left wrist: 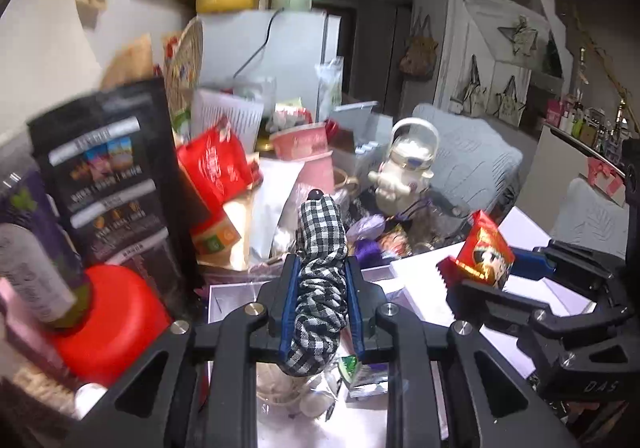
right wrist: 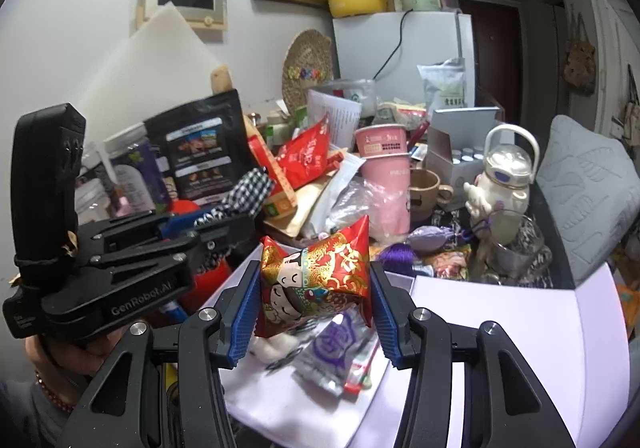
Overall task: Organize soft objects
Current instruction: 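Carry the scrunchie and red snack packet over the open white box, then open both grippers to drop the scrunchie and snack packet into the box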
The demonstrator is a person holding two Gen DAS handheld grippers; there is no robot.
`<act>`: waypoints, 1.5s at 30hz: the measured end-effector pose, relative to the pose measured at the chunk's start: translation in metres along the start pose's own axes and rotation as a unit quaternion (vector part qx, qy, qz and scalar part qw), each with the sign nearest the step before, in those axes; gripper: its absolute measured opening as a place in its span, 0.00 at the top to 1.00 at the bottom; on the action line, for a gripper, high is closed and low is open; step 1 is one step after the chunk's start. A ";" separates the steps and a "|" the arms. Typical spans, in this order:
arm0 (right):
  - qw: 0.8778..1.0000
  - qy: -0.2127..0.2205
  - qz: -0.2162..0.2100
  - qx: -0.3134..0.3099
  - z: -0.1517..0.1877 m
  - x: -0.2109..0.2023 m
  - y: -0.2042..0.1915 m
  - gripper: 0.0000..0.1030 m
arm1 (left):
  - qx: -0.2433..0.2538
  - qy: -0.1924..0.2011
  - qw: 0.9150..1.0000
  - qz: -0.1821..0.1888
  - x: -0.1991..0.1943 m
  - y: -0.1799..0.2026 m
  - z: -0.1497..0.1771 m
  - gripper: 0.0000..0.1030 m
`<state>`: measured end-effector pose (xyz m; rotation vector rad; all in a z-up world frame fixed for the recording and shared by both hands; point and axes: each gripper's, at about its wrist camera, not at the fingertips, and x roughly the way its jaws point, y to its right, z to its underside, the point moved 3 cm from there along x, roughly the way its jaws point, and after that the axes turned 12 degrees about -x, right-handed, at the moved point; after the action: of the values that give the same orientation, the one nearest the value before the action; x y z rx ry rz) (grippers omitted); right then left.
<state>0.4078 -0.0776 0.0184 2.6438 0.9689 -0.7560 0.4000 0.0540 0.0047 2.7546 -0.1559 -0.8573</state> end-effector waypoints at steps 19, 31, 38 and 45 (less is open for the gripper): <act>0.996 -0.083 -0.028 0.025 0.030 0.069 0.021 0.51 | 0.028 -0.094 0.994 -0.054 0.070 -0.013 0.038 0.79; 0.992 -0.128 -0.018 0.014 0.049 0.096 0.016 0.51 | 0.042 -0.129 0.988 -0.076 0.086 -0.012 0.049 0.79; 0.988 -0.154 -0.008 0.012 0.058 0.108 0.017 0.48 | 0.032 -0.150 0.984 -0.094 0.096 -0.017 0.057 0.79; 0.987 -0.159 -0.003 0.003 0.060 0.111 0.015 0.48 | 0.024 -0.158 0.983 -0.096 0.097 -0.019 0.060 0.79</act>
<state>0.4663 -0.0520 -0.0915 2.4210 0.8842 -1.1397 0.4461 0.0430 -0.1009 2.6905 0.0328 -1.3559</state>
